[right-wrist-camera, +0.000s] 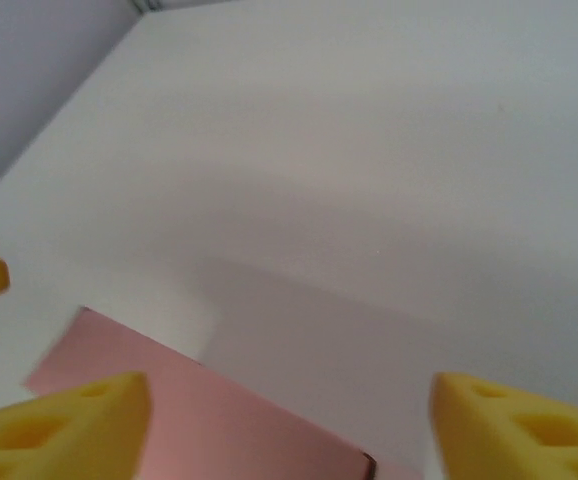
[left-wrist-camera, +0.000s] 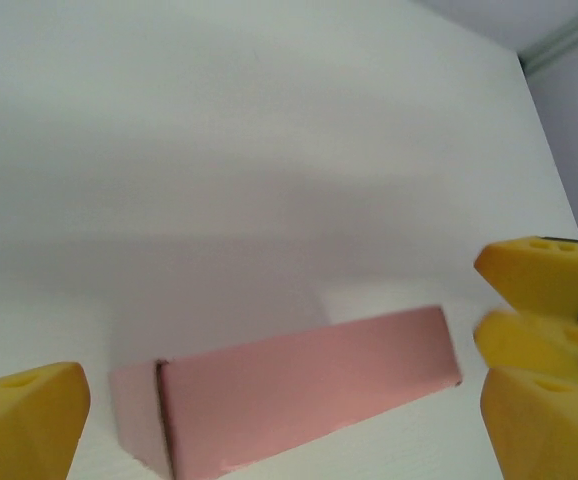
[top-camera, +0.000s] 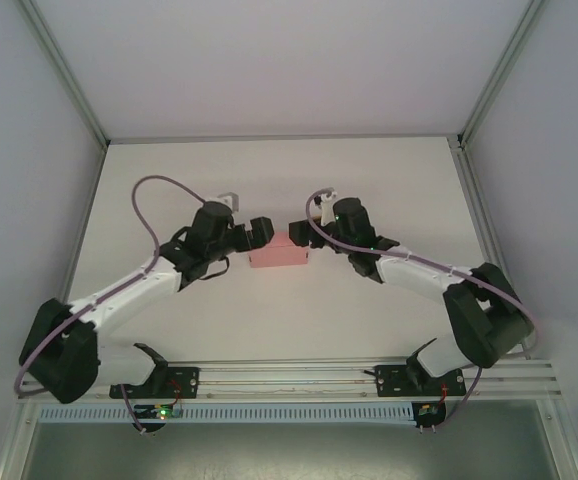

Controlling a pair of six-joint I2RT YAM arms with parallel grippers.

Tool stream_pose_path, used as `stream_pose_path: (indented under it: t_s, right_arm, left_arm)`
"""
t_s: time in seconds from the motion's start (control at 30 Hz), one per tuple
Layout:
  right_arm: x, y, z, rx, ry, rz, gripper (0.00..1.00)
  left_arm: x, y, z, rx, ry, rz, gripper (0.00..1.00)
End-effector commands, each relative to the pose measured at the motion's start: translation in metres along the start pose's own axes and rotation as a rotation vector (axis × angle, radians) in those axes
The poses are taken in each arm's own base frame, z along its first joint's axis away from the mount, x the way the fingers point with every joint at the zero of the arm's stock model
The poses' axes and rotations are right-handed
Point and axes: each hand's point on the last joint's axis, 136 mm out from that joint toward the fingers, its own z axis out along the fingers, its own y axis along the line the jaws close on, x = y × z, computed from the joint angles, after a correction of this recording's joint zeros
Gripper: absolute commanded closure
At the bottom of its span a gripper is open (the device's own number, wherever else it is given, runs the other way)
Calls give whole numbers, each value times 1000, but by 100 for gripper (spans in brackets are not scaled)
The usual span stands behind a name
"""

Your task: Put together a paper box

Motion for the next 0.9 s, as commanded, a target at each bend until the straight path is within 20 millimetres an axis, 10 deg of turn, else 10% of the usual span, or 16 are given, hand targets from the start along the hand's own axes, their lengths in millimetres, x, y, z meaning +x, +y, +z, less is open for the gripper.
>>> stream_pose_path:
  t_s: [0.0, 0.17, 0.33, 0.67, 0.87]
  right_arm:
    - [-9, 43, -18, -217, 58, -251, 2]
    - [23, 66, -30, -383, 270, -678, 2]
    - [38, 44, -11, -299, 454, -933, 2]
    - [72, 3, 32, -207, 783, -1058, 2]
    - [81, 0, 44, -165, 813, -1089, 27]
  left_arm:
    - [-5, 49, -36, -325, 9, 32, 0]
    - [-11, 105, -69, -613, 49, -39, 0]
    - [1, 129, -70, -639, 58, -102, 0]
    - [25, 155, -74, -684, 95, -142, 0]
    - [29, 159, -74, -690, 109, -148, 0]
